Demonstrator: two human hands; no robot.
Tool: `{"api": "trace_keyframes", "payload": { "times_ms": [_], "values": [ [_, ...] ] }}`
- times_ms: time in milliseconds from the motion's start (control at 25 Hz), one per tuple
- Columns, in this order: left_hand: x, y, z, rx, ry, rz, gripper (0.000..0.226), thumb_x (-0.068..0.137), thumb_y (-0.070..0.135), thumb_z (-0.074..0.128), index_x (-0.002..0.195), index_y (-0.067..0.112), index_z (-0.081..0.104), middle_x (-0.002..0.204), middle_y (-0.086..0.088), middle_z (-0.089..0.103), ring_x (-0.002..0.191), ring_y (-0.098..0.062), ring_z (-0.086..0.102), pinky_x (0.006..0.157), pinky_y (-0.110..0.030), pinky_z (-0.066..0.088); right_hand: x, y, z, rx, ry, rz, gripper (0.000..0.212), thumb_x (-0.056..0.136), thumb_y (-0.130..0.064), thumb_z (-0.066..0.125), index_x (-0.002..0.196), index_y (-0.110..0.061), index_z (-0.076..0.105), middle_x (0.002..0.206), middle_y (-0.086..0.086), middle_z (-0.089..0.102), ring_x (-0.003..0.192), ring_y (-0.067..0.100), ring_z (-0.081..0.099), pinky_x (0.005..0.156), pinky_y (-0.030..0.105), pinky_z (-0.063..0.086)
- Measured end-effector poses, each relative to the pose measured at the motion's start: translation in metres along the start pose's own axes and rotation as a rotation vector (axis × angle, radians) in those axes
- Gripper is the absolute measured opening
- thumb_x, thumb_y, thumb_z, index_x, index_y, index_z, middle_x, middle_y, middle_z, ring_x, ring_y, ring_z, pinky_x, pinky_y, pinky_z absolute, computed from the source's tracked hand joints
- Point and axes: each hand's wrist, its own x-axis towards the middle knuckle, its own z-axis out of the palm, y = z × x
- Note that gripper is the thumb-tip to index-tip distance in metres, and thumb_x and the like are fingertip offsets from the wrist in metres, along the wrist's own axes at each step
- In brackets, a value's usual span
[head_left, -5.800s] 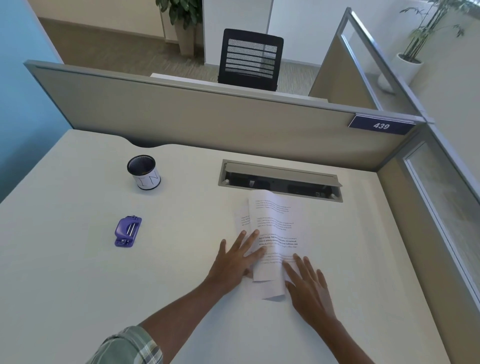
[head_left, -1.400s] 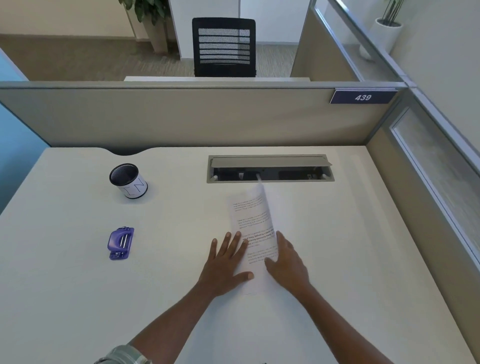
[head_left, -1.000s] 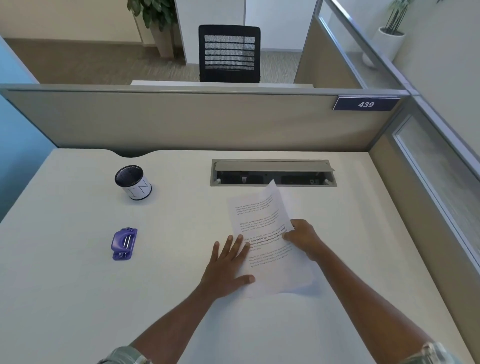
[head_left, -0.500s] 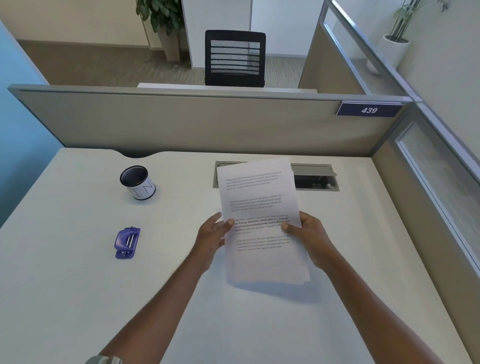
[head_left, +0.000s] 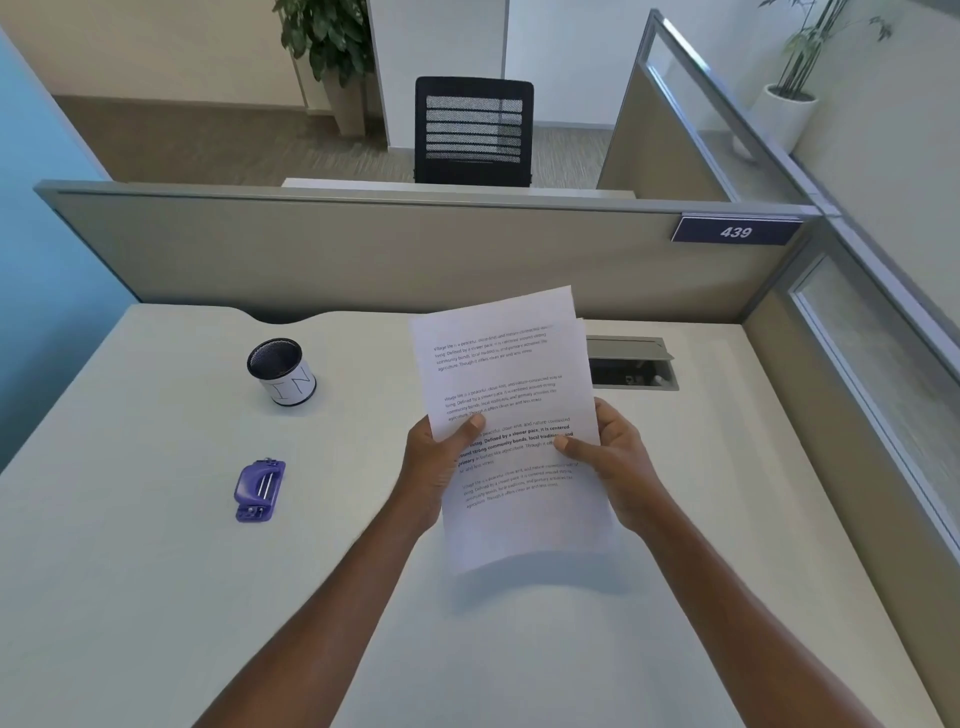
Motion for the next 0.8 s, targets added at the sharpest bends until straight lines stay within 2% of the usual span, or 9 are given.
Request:
{"api": "trace_keyframes", "payload": {
  "times_ms": [160,320,400,480,640,720,800],
  "values": [
    [-0.003,0.014,0.003,0.070,0.003,0.097,0.029,0.083,0.039,0.094,0.110,0.032,0.086,0.111,-0.002,0.088,0.098,-0.022,0.085,0.075,-0.030,0.066,0.002,-0.009,-0.001,0.017,0.053,-0.064,0.040,0.092,0.009,0.077,0.128,-0.007,0.075,0.120,0.014,0.083,0.107,0.041,0.080,0.090,0.050,0.069],
    [-0.003,0.020,0.002,0.178,-0.011,0.170,0.029,0.077,0.045,0.096,0.104,0.038,0.087,0.106,0.005,0.088,0.092,-0.010,0.082,0.078,-0.027,0.067,0.005,-0.011,0.001,-0.002,0.084,-0.088,0.036,0.088,0.011,0.080,0.122,-0.002,0.077,0.121,0.017,0.082,0.106,0.035,0.078,0.092,0.046,0.067],
    [-0.001,0.018,0.001,0.210,-0.006,0.183,0.034,0.077,0.043,0.097,0.108,0.034,0.086,0.107,0.004,0.087,0.099,-0.015,0.083,0.086,-0.034,0.068,0.005,-0.010,0.003,-0.014,0.085,-0.074,0.037,0.087,0.010,0.082,0.120,-0.007,0.079,0.113,0.010,0.085,0.101,0.031,0.081,0.086,0.042,0.069],
    [0.001,0.015,0.002,0.221,-0.014,0.178,0.041,0.082,0.032,0.097,0.120,0.025,0.084,0.112,0.001,0.087,0.106,-0.024,0.082,0.093,-0.041,0.069,0.004,-0.010,0.005,-0.023,0.068,-0.062,0.036,0.088,0.008,0.081,0.114,-0.017,0.081,0.104,0.002,0.086,0.096,0.024,0.082,0.078,0.035,0.068],
    [0.002,0.014,0.005,0.214,-0.017,0.169,0.047,0.085,0.030,0.095,0.128,0.020,0.080,0.116,-0.006,0.085,0.110,-0.032,0.080,0.096,-0.050,0.069,0.002,-0.010,0.011,-0.035,0.068,-0.078,0.044,0.089,0.004,0.082,0.100,-0.039,0.085,0.101,-0.002,0.084,0.093,0.015,0.081,0.077,0.036,0.070],
    [0.002,0.015,0.004,0.189,0.002,0.164,0.048,0.083,0.031,0.096,0.127,0.020,0.081,0.116,-0.005,0.086,0.109,-0.032,0.080,0.095,-0.049,0.069,0.003,-0.009,0.011,-0.028,0.078,-0.096,0.044,0.090,0.003,0.082,0.100,-0.039,0.085,0.102,-0.002,0.084,0.092,0.018,0.080,0.076,0.033,0.069],
    [0.003,0.015,0.003,0.182,0.004,0.158,0.048,0.081,0.032,0.096,0.126,0.021,0.081,0.114,-0.004,0.086,0.107,-0.031,0.081,0.093,-0.046,0.069,0.003,-0.006,0.010,-0.021,0.096,-0.100,0.040,0.090,0.004,0.082,0.106,-0.032,0.084,0.104,0.000,0.084,0.092,0.022,0.078,0.076,0.031,0.067]
  ]
}}
